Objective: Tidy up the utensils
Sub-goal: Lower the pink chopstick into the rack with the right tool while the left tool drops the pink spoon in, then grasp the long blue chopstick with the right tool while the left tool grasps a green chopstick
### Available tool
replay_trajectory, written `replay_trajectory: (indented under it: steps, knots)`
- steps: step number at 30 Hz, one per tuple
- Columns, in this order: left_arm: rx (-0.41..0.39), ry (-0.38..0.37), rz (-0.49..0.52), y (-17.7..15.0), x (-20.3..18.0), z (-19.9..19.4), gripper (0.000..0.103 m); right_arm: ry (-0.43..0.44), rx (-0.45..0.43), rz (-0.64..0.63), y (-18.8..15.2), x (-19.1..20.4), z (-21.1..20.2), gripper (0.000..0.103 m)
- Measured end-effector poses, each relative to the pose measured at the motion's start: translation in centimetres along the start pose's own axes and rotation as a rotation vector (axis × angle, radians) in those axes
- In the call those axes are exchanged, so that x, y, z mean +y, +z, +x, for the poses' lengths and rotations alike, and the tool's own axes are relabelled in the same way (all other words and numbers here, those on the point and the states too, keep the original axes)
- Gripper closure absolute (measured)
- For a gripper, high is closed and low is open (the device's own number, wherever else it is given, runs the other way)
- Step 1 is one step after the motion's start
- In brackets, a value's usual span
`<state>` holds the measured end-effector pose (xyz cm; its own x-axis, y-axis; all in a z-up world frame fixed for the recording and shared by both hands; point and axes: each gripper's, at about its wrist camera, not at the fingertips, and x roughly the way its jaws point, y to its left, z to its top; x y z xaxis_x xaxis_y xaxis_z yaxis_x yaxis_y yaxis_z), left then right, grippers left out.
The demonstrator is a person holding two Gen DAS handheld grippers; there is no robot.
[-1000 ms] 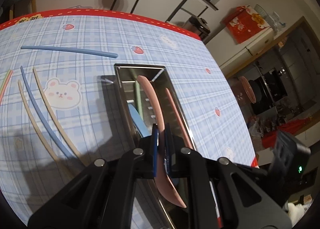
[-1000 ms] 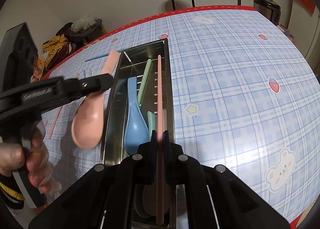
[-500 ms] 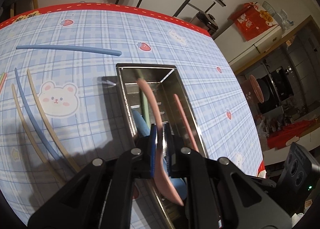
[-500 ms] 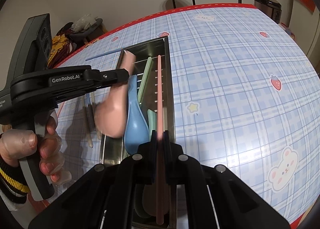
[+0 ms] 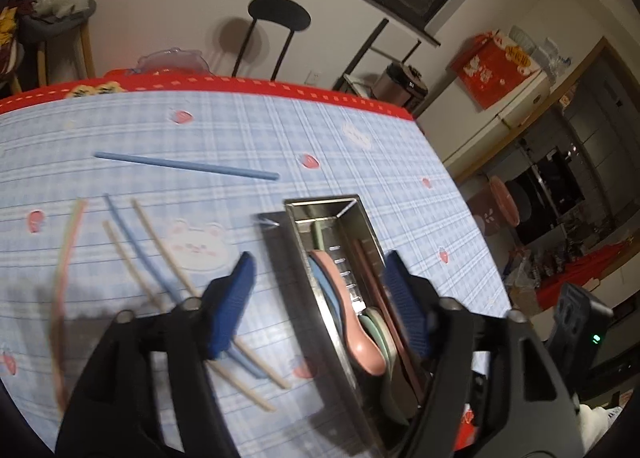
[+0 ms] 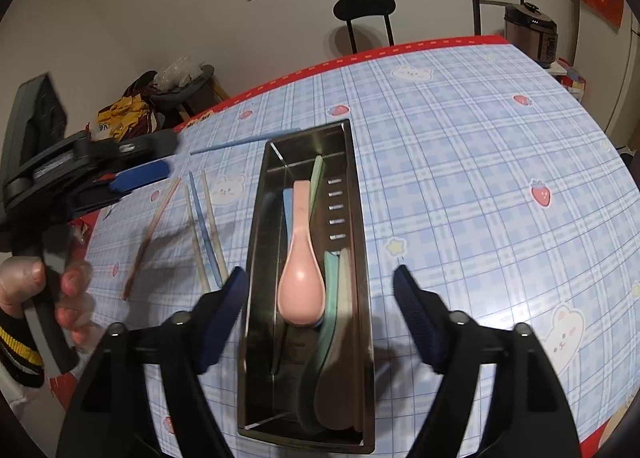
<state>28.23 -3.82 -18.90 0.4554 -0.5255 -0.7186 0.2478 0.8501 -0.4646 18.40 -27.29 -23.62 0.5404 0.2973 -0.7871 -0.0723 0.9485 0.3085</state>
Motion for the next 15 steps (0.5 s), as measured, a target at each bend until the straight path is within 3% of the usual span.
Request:
replay_trajectory:
  steps: [1,2,5,9,15]
  knots:
    - [-0.020,0.001,-0.003,-0.1,0.5,-1.3,0.012,-0.002,-0.003,-0.005,0.1,0.3,-0.1,0.020]
    - [-0.029,0.003,-0.003,-0.2,0.7,-1.9,0.011,-0.004,-0.003,-0.008,0.2,0.4,-0.2,0.013]
    - [-0.028,0.031,0.010,-0.8,1.8,-4.1,0.006,-0.008,-0.004,-0.022,0.4,1.2,-0.5,0.006]
    - [-0.024,0.084,0.031,-2.1,3.9,-6.9,0.005,-0.020,-0.001,-0.043,0.8,2.4,-0.2,0.006]
    - [0.013,0.195,0.044,-5.0,8.2,-9.6,0.005,0.051,0.037,-0.114,1.3,5.4,1.4,0.006]
